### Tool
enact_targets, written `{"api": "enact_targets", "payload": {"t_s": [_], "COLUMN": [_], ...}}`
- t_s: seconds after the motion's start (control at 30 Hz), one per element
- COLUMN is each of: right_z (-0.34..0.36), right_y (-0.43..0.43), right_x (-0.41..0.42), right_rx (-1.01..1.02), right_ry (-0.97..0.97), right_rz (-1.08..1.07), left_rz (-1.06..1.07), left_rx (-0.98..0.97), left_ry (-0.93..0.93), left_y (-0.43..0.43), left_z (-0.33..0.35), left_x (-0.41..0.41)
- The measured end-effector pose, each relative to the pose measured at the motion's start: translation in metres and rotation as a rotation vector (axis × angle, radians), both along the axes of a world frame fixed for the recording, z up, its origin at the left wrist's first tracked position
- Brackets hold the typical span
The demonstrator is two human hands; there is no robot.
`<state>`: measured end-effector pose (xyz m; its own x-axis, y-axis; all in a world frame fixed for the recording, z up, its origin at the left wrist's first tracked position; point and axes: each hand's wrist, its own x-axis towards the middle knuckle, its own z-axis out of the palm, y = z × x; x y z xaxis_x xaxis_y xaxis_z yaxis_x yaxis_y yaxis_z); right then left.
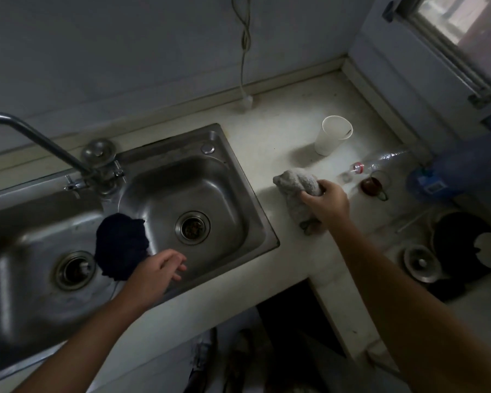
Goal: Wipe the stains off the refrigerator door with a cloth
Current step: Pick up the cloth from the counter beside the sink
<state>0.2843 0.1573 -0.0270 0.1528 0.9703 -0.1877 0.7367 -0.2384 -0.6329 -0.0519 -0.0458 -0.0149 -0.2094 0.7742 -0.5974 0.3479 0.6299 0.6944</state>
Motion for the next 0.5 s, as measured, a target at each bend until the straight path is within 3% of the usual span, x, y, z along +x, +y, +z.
{"api": "enact_targets", "payload": {"t_s": [0.2,0.4,0.5], "right_z": [0.033,0.03,0.024], "right_y": [-0.119,-0.26,-0.299], "right_x": [-0.033,-0.047,-0.052], "right_rx": [-0.03,-0.181,-0.22], "right_ry": [0.269,0.336,0.305], "right_rz": [-0.059,0.023,0.068], "left_rz": [-0.017,-0.048,-0.165], "left_rx": [-0.021,-0.016,-0.037], "left_ry": [0.018,0.027,0.076], "left_y": [-0.053,-0.127,-0.167], "left_z": [0.016,0.016,0.007], "left_x": [-0.01,-0.013,-0.018]}}
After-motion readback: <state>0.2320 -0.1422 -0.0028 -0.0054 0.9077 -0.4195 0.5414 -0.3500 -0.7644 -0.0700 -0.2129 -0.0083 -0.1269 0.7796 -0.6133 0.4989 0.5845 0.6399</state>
